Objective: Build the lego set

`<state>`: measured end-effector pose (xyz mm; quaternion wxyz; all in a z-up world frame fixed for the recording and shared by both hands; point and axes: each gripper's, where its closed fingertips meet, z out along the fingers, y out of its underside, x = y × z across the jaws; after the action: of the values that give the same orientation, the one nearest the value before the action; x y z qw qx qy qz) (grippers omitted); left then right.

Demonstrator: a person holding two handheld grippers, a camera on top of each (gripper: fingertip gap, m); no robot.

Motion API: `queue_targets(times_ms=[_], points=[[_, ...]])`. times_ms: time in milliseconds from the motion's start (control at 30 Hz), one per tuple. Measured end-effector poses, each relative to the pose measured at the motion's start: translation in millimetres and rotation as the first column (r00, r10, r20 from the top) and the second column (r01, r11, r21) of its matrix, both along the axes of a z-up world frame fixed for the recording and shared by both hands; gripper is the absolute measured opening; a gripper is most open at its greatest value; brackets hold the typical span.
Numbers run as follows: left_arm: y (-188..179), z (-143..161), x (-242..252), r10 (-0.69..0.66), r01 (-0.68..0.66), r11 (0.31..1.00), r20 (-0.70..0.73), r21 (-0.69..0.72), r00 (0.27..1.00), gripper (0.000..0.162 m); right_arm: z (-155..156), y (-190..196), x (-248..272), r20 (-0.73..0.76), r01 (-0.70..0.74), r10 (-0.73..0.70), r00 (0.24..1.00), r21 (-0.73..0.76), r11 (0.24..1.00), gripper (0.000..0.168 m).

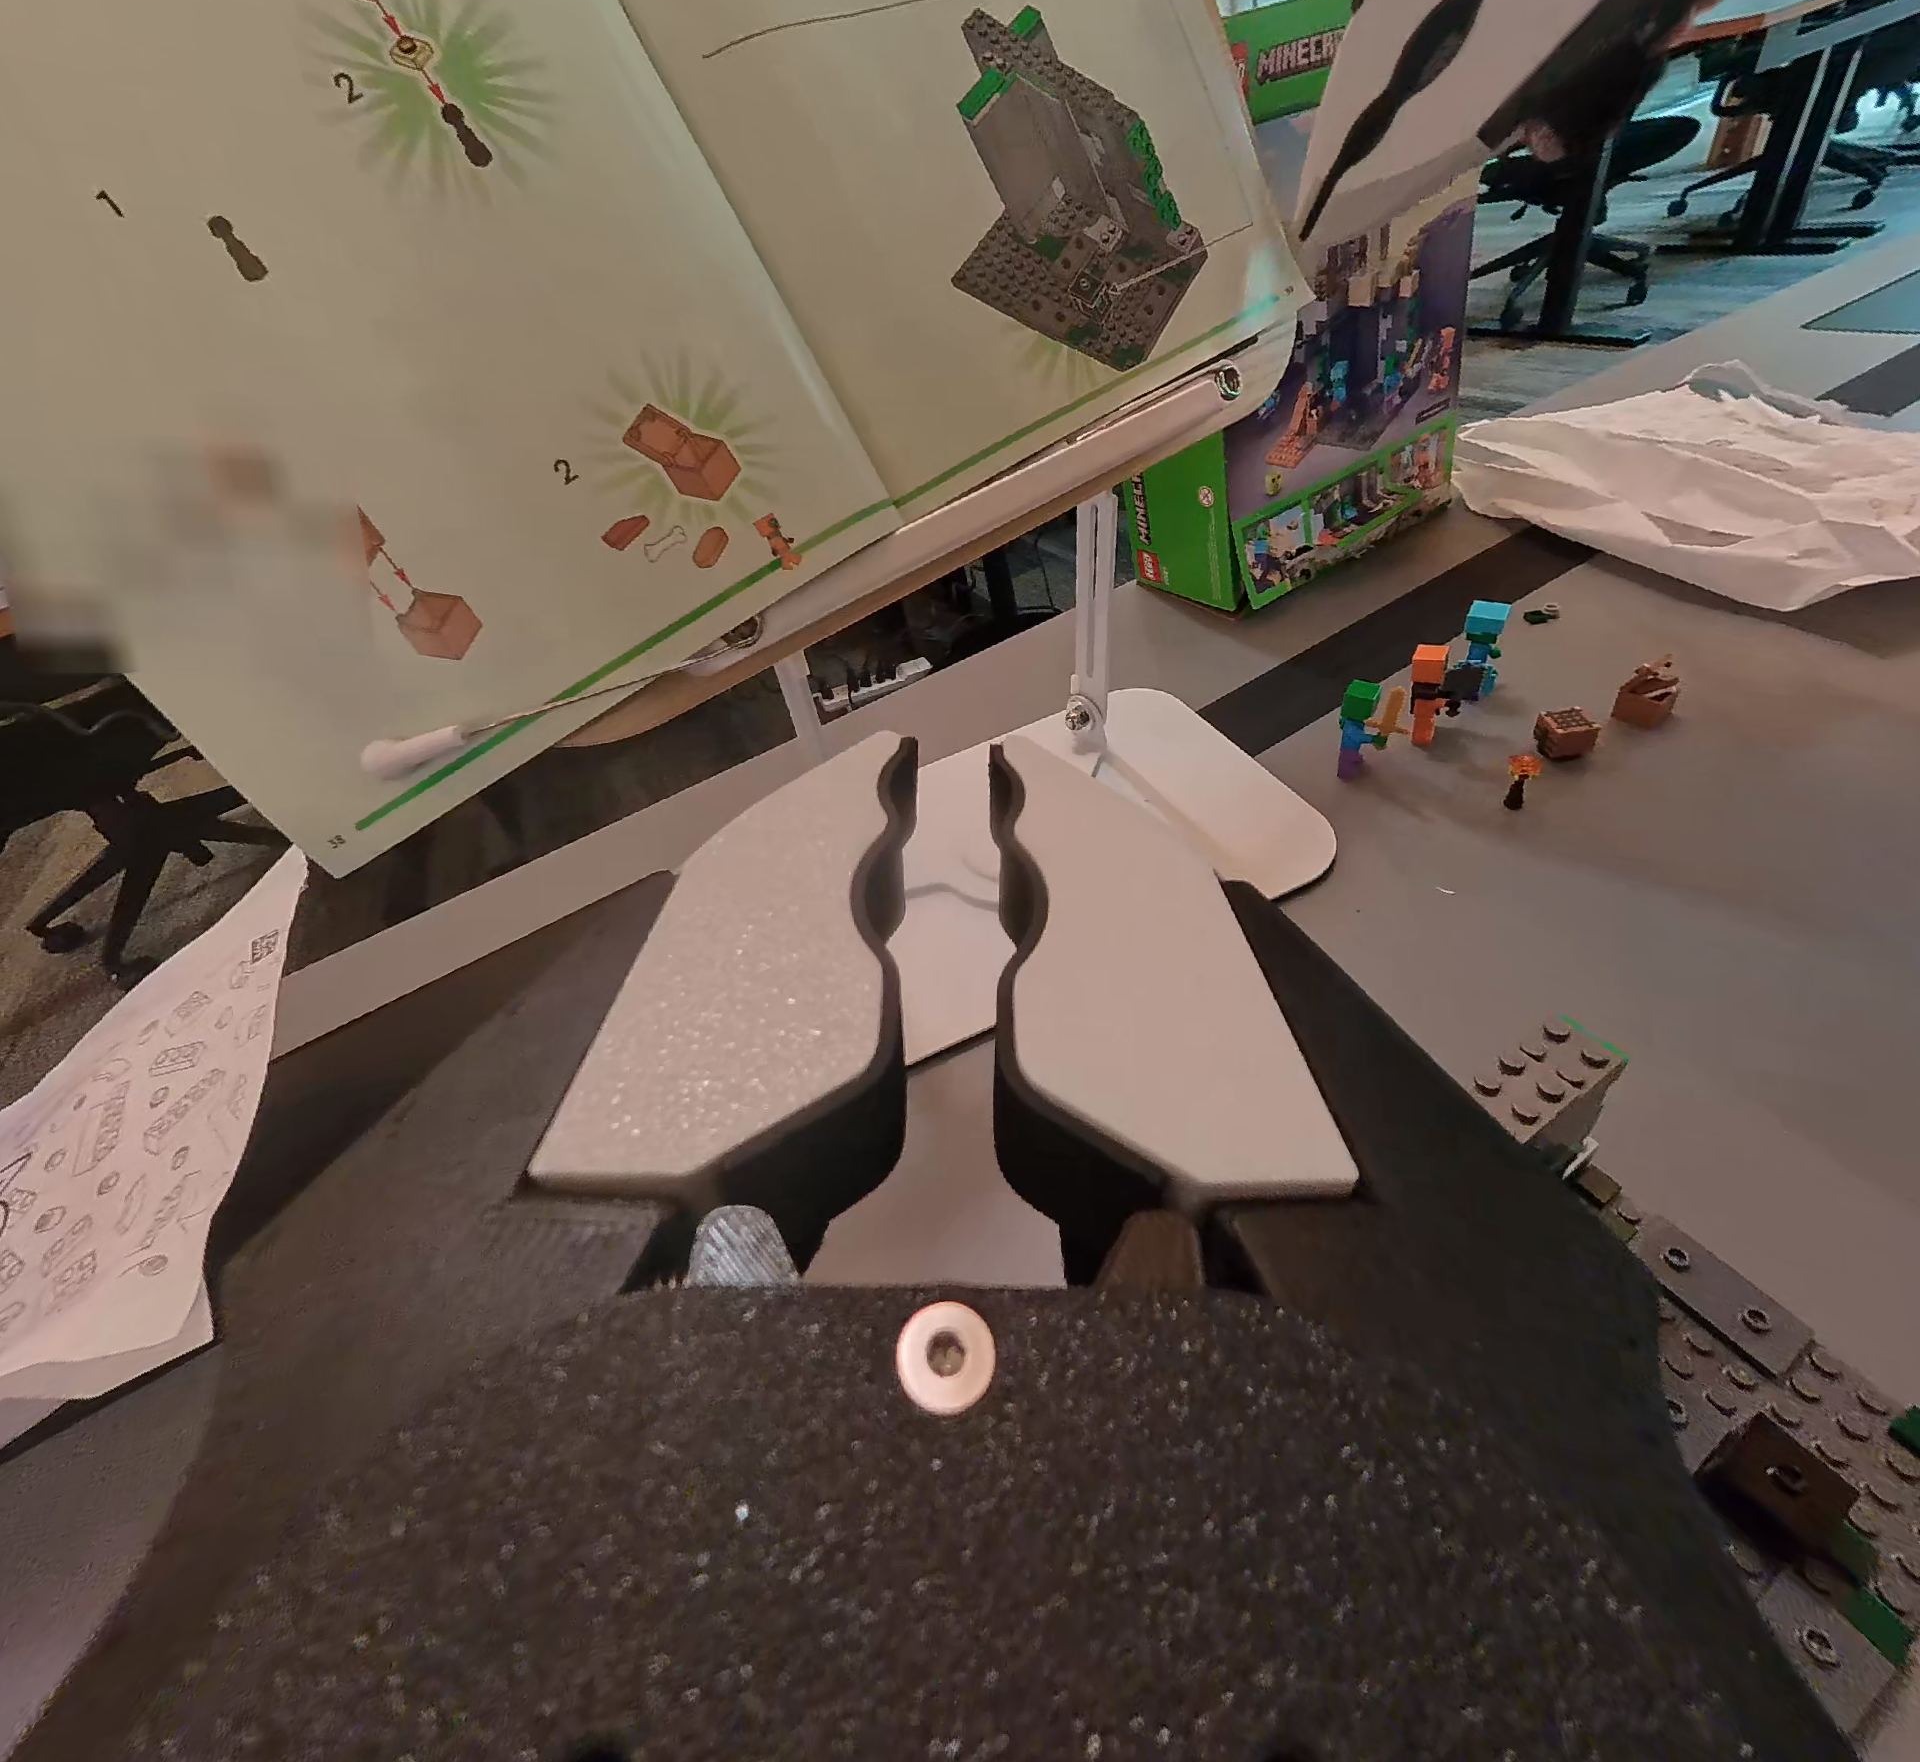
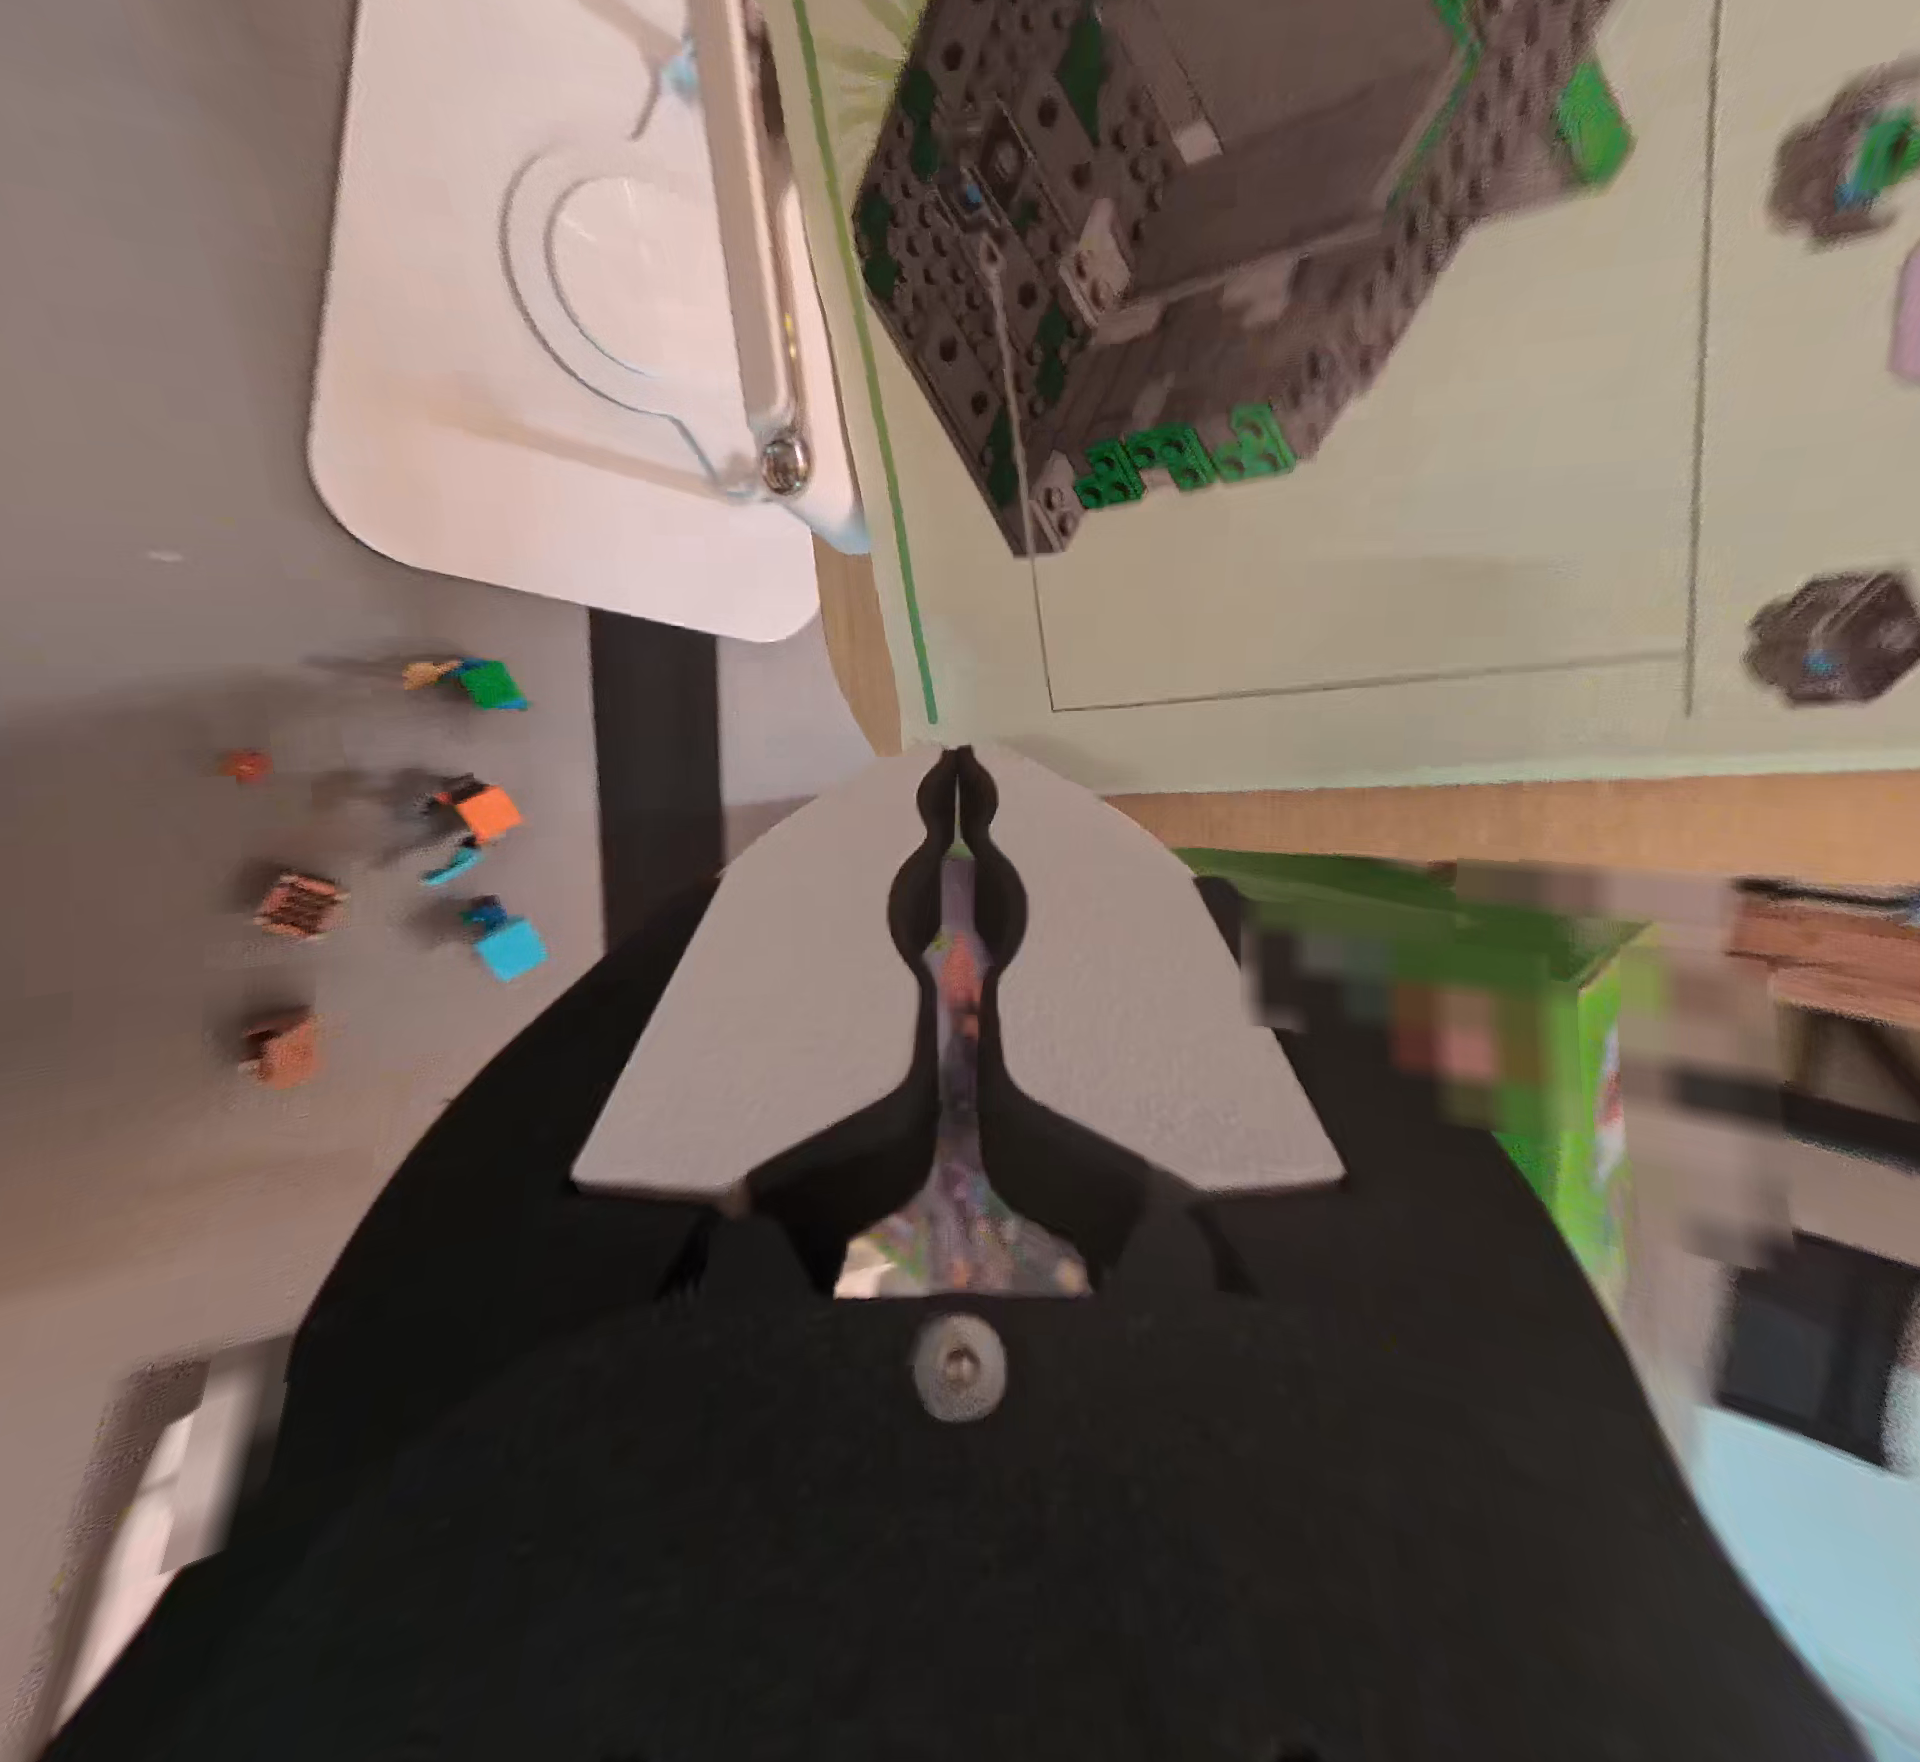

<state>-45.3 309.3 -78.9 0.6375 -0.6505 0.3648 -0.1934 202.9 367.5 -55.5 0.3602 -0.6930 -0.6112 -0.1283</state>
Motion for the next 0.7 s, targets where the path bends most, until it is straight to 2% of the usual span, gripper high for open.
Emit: queue_targets(times_ms=[33, 100, 200, 333, 467, 600, 700], points=[[0.0, 0.6, -0.3, 0.0, 0.0, 1.0, 0.002, 0.0, 1.0, 0.013, -0.8, -1.5, -2.4, 0.03, -0.024, 0.022, 0.999, 0.064, 0.998, 0.017], [0.1, 1.6, -0.9, 0.0, 0.0, 1.0, 0.007, -0.001, 1.0, 0.013, -4.8, -2.4, -4.5, 0.087, -0.045, 0.03, 0.996, 0.185, 0.982, 0.026], [-0.2, 2.0, -0.1, -0.001, 0.002, 1.0, 0.015, -0.007, 1.0, 0.013, -10.1, 0.1, -5.8, 0.18, -0.103, 0.042, 0.983, 0.346, 0.933, 0.028], [-2.3, 2.1, 1.0, -0.001, 0.001, 1.0, 0.005, 0.0, 1.0, 0.013, -18.3, 9.6, 1.4, 0.302, -0.163, 0.024, 0.953, 0.445, 0.881, 0.028], [-2.5, 2.5, 0.6, -0.001, 0.001, 1.0, 0.005, -0.001, 1.0, 0.013, -14.6, 14.1, 2.6, 0.31, -0.183, 0.036, 0.95, 0.459, 0.869, 0.018], [-2.6, -0.3, 2.6, -0.008, 0.008, 1.0, 0.004, -0.009, 1.0, 0.013, -13.3, 13.9, 3.5, 0.339, -0.202, 0.056, 0.939, 0.413, 0.888, 0.017], [-3.7, -1.6, 4.2, -0.015, 0.015, 1.0, 0.001, -0.01, 1.0, 0.013, -12.1, 13.3, 4.5, 0.357, -0.214, 0.07, 0.931, 0.382, 0.899, 0.008]])
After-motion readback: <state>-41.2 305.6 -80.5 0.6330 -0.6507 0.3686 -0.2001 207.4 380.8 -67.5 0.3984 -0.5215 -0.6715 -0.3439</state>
